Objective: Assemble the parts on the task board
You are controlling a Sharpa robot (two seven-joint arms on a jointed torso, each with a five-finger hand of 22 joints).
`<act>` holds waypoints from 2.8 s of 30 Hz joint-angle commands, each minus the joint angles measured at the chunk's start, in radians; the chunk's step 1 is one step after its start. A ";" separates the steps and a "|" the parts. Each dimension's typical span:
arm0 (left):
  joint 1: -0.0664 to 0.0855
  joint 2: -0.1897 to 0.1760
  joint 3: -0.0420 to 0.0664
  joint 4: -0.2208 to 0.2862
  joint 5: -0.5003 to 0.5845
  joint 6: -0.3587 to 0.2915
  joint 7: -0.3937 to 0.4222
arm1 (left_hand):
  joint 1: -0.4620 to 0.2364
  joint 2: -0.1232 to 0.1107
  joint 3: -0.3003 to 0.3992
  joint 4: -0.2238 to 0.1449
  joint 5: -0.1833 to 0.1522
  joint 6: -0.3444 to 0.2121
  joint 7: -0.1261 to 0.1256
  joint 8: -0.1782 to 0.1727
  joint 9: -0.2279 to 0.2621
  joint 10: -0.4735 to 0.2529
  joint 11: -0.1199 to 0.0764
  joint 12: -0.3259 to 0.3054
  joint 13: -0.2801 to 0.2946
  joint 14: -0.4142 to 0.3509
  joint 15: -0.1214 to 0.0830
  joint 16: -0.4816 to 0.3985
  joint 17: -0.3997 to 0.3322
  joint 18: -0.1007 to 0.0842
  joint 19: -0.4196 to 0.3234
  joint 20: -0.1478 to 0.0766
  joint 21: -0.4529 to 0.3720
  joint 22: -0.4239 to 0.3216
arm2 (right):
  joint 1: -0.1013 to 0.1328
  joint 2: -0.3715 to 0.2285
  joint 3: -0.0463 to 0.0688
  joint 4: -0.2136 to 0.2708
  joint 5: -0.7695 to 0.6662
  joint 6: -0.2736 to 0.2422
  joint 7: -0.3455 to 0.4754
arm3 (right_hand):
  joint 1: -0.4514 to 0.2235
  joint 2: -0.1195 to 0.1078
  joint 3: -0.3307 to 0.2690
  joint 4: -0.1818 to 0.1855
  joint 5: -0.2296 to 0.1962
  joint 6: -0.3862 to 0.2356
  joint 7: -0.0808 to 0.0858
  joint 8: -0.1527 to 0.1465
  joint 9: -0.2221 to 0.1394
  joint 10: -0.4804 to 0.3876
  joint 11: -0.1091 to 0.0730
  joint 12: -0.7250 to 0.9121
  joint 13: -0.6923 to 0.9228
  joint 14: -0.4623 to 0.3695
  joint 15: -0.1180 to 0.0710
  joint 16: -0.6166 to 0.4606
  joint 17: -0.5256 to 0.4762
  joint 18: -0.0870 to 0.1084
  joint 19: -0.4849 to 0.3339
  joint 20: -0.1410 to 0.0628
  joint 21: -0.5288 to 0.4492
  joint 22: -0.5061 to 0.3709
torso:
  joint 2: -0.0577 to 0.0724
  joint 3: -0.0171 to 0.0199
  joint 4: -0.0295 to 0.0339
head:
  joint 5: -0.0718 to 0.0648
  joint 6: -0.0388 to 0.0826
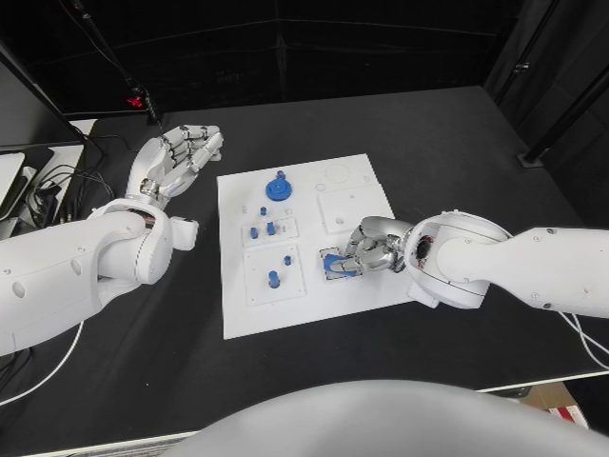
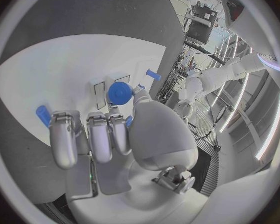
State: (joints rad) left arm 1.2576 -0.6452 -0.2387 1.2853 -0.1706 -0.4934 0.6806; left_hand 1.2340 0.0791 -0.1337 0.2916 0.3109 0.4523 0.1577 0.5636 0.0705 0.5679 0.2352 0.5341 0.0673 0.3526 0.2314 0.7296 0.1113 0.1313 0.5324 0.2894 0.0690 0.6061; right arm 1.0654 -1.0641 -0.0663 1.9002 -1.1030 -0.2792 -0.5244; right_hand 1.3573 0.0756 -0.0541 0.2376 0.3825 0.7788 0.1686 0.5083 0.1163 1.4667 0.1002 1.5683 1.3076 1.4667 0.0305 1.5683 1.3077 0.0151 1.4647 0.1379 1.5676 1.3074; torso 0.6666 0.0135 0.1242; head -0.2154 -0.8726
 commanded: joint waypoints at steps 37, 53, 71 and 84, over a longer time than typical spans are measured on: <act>0.001 0.000 0.001 0.001 0.001 0.008 0.097 | 0.000 0.007 -0.004 0.000 0.004 -0.005 0.121 0.005 -0.001 -0.008 0.002 0.006 -0.001 -0.006 -0.001 0.004 -0.001 -0.013 0.001 0.000 0.003 -0.001 | -0.002 0.007 -0.002 0.005 0.047 -0.136 0.007 | -0.016 0.009 -0.002 0.039 0.067 0.064 -0.032 0.034 0.020 0.104 -0.029 0.003 0.263 0.104 -0.024 0.002 0.263 -0.015 0.106 -0.021 0.003 0.263 | 0.000 -0.0001 -0.0003 | -0.011 0.000; 0.001 0.000 0.001 0.001 0.001 0.008 0.096 | 0.000 0.007 -0.004 0.000 0.004 -0.005 0.121 0.005 -0.001 -0.008 0.002 0.006 -0.001 -0.006 -0.001 0.004 -0.001 -0.013 0.001 0.000 0.003 -0.001 | -0.002 0.012 -0.002 0.006 0.074 -0.121 -0.032 | -0.084 0.034 -0.032 0.052 0.073 0.061 -0.030 0.029 0.021 0.104 -0.027 0.003 0.263 0.104 -0.024 0.002 0.263 -0.015 0.106 -0.021 0.003 0.263 | 0.000 0.0002 0.0008 | -0.016 0.000; 0.001 0.000 0.001 0.001 0.001 0.008 0.095 | 0.000 0.007 -0.004 0.000 0.004 -0.005 0.121 0.005 -0.001 -0.008 0.002 0.006 -0.001 -0.006 -0.001 0.004 -0.001 -0.013 0.001 0.000 0.003 -0.001 | -0.002 0.015 -0.003 0.002 0.055 -0.108 -0.067 | -0.081 0.037 -0.032 0.050 0.085 0.062 -0.031 0.031 0.023 0.104 -0.028 0.003 0.263 0.104 -0.025 0.002 0.263 -0.015 0.106 -0.021 0.003 0.263 | 0.000 -0.0001 0.0000 | -0.028 0.000; 0.001 0.001 0.001 0.001 0.001 0.008 0.095 | 0.000 0.007 -0.004 0.000 0.004 -0.005 0.121 0.005 -0.001 -0.008 0.002 0.006 -0.001 -0.006 -0.001 0.004 -0.001 -0.013 0.001 0.000 0.003 -0.001 | -0.002 0.021 -0.003 -0.004 0.053 -0.070 -0.081 | -0.123 0.033 -0.062 0.054 0.062 0.050 -0.026 0.029 0.026 0.104 -0.024 0.003 0.263 0.104 -0.023 0.002 0.263 -0.015 0.106 -0.021 0.003 0.263 | 0.000 0.0004 0.0005 | -0.031 0.000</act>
State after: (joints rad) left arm 1.2571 -0.6451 -0.2387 1.2854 -0.1706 -0.4922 0.6807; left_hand 1.2340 0.0790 -0.1337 0.2916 0.3109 0.4524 0.1576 0.5636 0.0706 0.5679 0.2352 0.5335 0.0673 0.3526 0.2314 0.7295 0.1115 0.1313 0.5324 0.2893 0.0690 0.6064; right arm 1.0624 -1.0438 -0.0690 1.8961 -1.0439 -0.3717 -0.5972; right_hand 1.2427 0.1065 -0.1110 0.2907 0.4471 0.8316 0.1467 0.5372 0.1422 1.4669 0.0785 1.5683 1.3076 1.4633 0.0122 1.5683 1.3073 0.0150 1.4651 0.1234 1.5676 1.3074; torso 0.6666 0.0139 0.1243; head -0.2454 -0.8726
